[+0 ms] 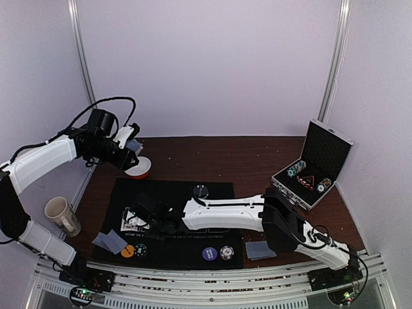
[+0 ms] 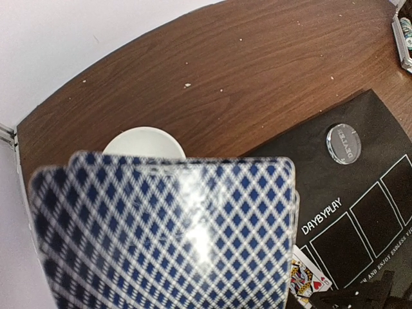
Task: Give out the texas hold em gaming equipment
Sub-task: Flop the poker card in the community card area.
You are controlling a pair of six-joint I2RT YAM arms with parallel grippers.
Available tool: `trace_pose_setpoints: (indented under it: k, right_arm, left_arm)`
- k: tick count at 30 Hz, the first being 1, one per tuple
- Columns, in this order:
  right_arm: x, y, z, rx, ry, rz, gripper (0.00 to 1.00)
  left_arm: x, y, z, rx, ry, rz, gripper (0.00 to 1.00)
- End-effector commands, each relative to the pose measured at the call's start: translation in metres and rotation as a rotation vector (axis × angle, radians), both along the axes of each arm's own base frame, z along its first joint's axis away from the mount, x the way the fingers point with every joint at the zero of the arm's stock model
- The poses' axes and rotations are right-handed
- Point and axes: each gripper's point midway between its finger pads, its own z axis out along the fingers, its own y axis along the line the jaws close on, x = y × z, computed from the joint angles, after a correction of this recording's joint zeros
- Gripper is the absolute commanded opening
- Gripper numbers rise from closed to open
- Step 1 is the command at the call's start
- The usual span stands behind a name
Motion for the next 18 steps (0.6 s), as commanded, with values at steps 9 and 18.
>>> trace_pose_setpoints:
  k: [9, 18]
  right_arm:
    - [-0.001, 0.004, -0.001, 0.116, 0.183, -0.153, 0.0]
    - [-0.008, 0.001, -0.014, 0.134, 0.27, -0.225, 0.0]
  left_arm:
    - [0.006, -0.002, 0.017, -0.039, -0.062, -0.004, 0.41]
    - [0.006, -0.003, 0.016, -0.041, -0.057, -0.008, 0.41]
